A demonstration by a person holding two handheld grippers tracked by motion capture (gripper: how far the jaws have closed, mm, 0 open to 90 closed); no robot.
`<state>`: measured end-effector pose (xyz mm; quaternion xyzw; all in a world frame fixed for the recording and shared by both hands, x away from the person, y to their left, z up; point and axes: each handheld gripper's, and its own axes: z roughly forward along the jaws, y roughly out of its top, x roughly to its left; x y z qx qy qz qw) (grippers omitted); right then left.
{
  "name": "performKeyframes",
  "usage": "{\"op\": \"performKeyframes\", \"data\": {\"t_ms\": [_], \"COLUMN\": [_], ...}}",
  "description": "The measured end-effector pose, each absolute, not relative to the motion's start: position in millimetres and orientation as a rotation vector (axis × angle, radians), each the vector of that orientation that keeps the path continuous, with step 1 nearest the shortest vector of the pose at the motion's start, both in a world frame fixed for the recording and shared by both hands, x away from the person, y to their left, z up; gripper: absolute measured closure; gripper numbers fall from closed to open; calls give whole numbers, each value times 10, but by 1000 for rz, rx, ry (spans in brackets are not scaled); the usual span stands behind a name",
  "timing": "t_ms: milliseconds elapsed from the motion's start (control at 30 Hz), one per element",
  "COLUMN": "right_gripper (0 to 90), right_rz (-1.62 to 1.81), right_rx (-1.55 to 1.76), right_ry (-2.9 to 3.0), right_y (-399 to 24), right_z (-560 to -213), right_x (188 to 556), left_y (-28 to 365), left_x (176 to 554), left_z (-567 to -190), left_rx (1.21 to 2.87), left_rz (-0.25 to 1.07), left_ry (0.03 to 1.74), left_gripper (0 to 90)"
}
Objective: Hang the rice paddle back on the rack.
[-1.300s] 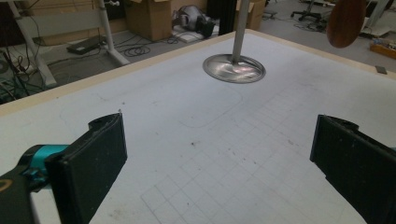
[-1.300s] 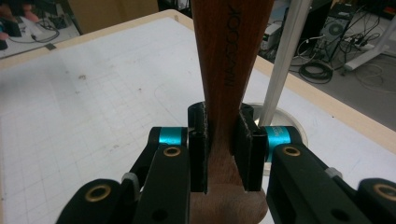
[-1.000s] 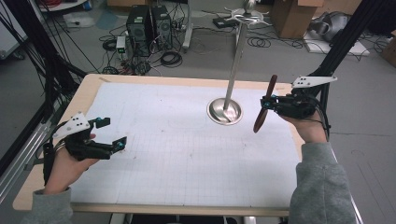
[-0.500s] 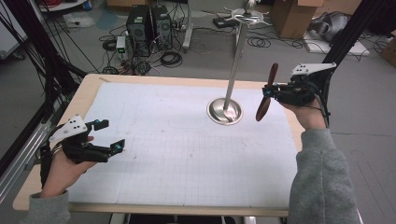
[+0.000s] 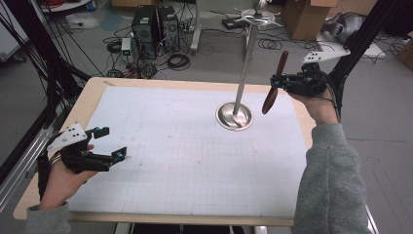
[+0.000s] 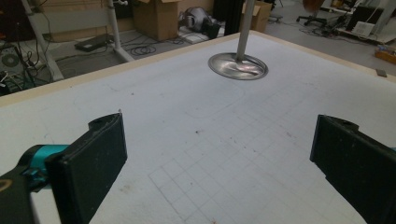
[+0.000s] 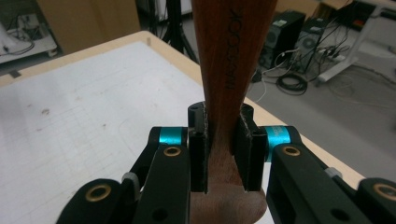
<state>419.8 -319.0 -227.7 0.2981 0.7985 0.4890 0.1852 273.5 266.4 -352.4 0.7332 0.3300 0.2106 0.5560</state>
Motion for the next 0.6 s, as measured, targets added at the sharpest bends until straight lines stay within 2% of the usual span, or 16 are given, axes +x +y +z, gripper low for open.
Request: {"op": "performKeyframes", "data": {"t_ms": [600], "right_gripper": [773], "right_rz": [1380], "right_rx": [862], "right_ry": [2199], "right_y": [-3192], "right_z": [-1937], "right_x": [4311], "left_y": [2709], "left_x": [2661], "left_z": [-3550], "left_rx": [1741], "left_rz": [506], "left_ry": [795], "left_gripper": [43]}}
